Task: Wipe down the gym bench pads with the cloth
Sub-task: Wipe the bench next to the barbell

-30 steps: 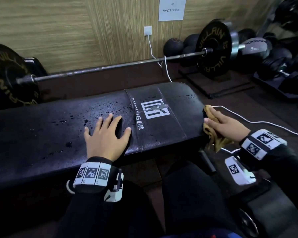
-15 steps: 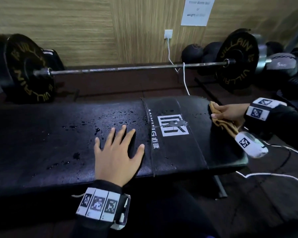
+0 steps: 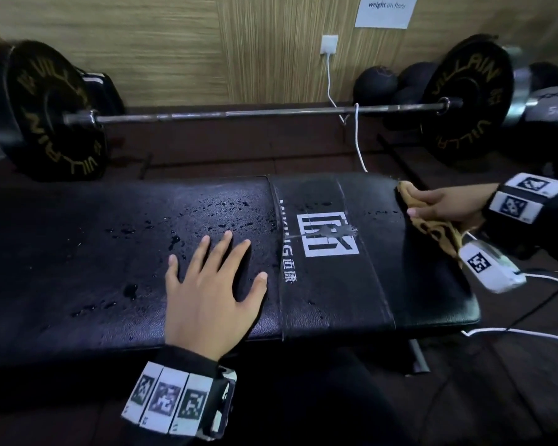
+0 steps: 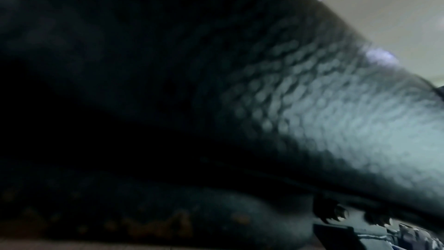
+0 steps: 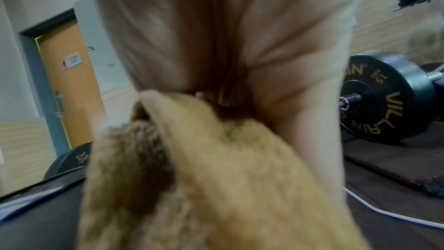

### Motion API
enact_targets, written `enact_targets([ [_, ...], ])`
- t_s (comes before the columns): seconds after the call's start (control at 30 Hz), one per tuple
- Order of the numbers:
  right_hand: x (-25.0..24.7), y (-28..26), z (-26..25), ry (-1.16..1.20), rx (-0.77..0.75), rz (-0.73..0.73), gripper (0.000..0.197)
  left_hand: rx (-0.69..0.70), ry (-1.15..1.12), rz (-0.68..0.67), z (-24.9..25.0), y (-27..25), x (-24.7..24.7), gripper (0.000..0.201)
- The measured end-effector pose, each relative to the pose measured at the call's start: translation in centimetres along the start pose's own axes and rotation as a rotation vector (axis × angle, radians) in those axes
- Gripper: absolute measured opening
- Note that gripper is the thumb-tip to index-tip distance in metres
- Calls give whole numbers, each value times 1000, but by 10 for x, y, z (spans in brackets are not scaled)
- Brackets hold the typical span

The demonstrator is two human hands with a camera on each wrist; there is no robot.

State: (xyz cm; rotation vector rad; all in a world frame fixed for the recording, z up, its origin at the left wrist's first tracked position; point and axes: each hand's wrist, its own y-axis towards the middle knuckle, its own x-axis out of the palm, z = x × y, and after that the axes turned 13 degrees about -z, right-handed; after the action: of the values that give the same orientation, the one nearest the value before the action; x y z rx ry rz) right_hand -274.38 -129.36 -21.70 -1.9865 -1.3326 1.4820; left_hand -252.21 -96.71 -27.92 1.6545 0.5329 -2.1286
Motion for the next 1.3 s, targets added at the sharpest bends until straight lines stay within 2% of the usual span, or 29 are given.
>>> enact_targets([
  [0.1, -15, 16, -13, -16, 11, -15, 66, 1, -3, 5, 1, -1, 0, 58],
  [0.27, -21, 23, -30, -185, 29, -23, 65, 0, 0, -6, 0, -2, 0, 60],
  [0.37, -3, 8, -23, -355, 40, -3, 62, 4, 4, -3, -1, -3, 1, 61],
  [0.53, 38, -32, -15, -542, -35, -172, 62, 6, 1, 1, -1, -2, 2, 60],
  [0.67, 63, -46, -56, -679, -95, -285, 59, 9, -11, 3, -1, -2, 2, 59],
  [0.8, 67, -41, -104, -840, 13, -306, 53, 7, -15, 6, -2, -2, 2, 59],
  [0.9, 65, -36, -116, -936, 64, -268, 53, 6, -17, -3, -1, -3, 0, 60],
  [1.03, 75, -32, -94, -831, -64, -148, 65, 4, -25, 0, -1, -4, -1, 60],
  [1.13, 79, -31, -73, -744, -213, -107, 63, 3, -29, -1, 0, -4, -1, 59],
  [1.3, 76, -18, -80, -842, -356, -179, 54, 3, -28, -2, -1, -3, -1, 58],
])
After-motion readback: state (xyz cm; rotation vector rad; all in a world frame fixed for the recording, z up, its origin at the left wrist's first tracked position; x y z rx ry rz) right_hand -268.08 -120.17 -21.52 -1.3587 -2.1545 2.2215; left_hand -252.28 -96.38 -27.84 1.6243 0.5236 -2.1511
